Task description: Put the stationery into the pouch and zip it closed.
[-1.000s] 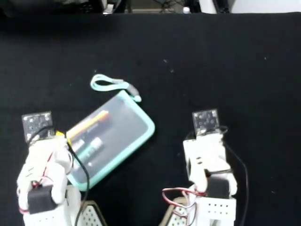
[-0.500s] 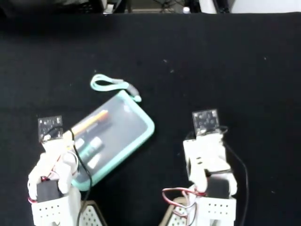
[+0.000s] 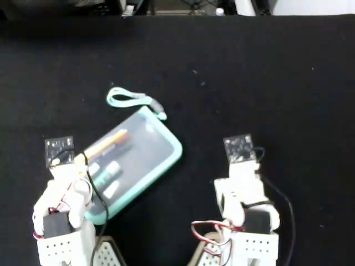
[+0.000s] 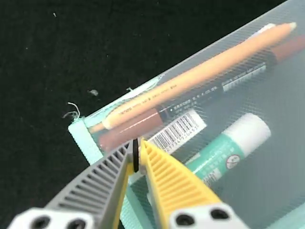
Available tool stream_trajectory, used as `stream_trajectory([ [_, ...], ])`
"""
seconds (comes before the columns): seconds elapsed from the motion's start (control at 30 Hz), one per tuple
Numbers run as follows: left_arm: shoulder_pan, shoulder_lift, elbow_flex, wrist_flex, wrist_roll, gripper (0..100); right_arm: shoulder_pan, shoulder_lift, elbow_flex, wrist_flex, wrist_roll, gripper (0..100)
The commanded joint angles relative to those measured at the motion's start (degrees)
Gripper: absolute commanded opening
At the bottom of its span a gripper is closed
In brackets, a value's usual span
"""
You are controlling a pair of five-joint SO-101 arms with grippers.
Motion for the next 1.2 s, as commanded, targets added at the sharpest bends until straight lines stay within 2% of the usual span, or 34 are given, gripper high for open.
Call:
stream_trajectory([
  [0.0, 0.0, 0.6, 1.5, -0.4, -0.1, 5, 0.0, -2.0, 0.0, 0.4, -0.8, 1.4],
  [0.27, 0.7, 0.6, 1.5, -0.4, -0.1, 5, 0.0, -2.0, 0.0, 0.4, -0.8, 1.4],
  [0.5, 13.7, 0.6, 1.5, -0.4, 0.0, 5, -0.2, -2.0, 0.0, 0.4, -0.8, 1.4],
  [0.67, 16.9, 0.6, 1.5, -0.4, -0.2, 5, -0.1, -2.0, 0.0, 0.4, -0.8, 1.4],
  [0.83, 15.2, 0.6, 1.5, -0.4, -0.1, 5, 0.0, -2.0, 0.0, 0.4, -0.8, 1.4],
  [1.17, -2.6, 0.6, 1.5, -0.4, 0.0, 5, 0.0, -2.0, 0.0, 0.4, -0.8, 1.4],
])
